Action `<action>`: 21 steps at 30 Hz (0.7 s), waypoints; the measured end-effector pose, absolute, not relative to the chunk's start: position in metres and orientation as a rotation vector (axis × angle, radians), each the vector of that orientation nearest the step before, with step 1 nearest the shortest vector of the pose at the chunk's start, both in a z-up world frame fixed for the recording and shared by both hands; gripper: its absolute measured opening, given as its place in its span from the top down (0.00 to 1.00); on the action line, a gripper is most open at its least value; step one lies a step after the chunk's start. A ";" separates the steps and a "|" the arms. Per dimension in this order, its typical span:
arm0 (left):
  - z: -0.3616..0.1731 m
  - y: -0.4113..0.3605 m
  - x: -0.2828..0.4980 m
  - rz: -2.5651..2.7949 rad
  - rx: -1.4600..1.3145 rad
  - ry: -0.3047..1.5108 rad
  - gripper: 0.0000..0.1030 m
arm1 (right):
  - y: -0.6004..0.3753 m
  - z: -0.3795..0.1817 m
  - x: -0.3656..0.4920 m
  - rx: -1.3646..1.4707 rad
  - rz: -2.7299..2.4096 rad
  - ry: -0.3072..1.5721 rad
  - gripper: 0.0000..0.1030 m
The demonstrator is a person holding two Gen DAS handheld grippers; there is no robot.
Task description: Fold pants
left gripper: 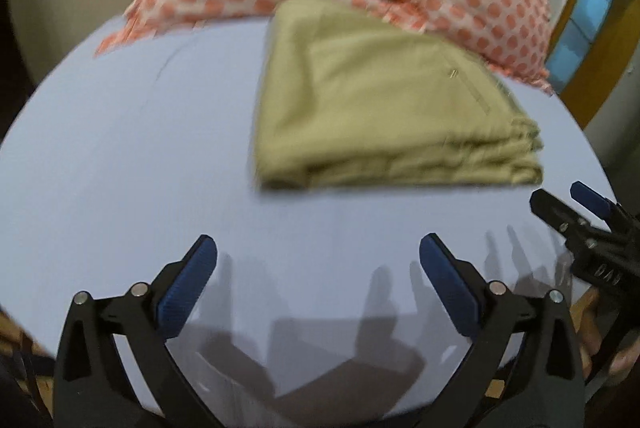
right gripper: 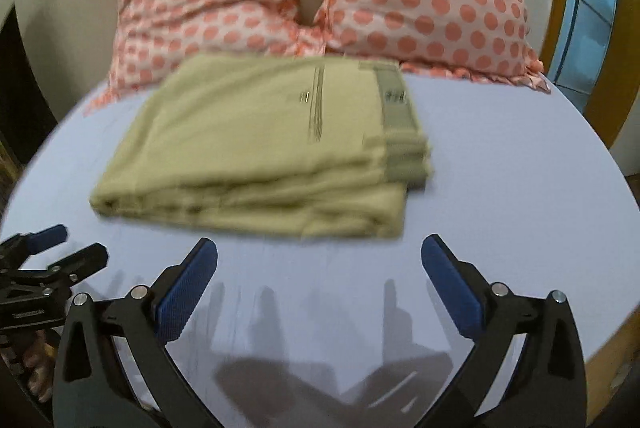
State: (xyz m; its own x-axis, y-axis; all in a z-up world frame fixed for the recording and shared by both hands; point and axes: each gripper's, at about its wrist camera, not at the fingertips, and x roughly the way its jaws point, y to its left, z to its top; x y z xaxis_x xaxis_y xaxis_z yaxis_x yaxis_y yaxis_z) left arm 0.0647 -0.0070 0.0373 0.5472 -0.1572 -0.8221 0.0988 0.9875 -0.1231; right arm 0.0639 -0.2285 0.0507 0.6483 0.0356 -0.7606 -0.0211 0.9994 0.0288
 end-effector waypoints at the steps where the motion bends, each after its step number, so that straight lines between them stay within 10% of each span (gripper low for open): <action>1: 0.033 -0.005 0.061 -0.151 -0.074 0.989 0.02 | -0.224 0.047 0.063 0.004 0.030 0.870 0.01; 21: 0.024 -0.020 0.046 -0.052 0.047 0.929 0.02 | -0.215 0.027 0.051 0.030 0.020 0.885 0.01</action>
State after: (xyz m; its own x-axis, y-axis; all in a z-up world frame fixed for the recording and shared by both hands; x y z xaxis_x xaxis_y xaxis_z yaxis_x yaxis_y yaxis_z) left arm 0.0460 -0.0205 0.0243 0.5977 -0.0243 -0.8013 0.0653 0.9977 0.0184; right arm 0.0512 -0.2146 0.0270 0.6332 0.0303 -0.7734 -0.0054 0.9994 0.0347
